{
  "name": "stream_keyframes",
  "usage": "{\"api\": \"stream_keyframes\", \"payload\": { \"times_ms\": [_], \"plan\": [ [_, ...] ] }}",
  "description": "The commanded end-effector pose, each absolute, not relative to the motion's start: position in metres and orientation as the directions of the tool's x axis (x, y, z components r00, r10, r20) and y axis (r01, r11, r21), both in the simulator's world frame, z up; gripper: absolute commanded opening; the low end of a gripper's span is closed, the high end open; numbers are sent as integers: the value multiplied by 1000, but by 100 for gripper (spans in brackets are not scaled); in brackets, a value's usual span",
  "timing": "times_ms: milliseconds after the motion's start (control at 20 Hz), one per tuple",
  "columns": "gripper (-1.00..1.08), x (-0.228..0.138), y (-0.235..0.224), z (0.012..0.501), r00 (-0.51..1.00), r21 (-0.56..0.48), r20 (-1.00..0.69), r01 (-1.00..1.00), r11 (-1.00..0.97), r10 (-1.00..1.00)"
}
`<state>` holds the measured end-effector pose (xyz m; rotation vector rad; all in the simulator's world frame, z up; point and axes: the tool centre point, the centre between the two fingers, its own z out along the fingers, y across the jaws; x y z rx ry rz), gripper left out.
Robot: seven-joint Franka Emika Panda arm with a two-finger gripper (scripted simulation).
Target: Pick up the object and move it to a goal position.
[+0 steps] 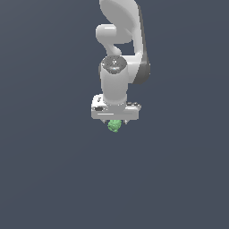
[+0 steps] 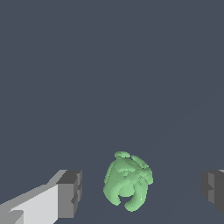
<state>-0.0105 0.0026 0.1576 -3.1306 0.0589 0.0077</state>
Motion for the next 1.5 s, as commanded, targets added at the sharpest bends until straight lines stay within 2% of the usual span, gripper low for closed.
{"api": "stream_keyframes", "payload": {
  "times_ms": [0,800,1450],
  "plan": [
    [100,-11,3,158,999,-10,-5,-38,-999,-38],
    [100,-17,14,154,999,-36,-23,-43,-998,-42],
    [100,-46,8,118,970,-15,-15,-243,-970,-243]
  ]
}}
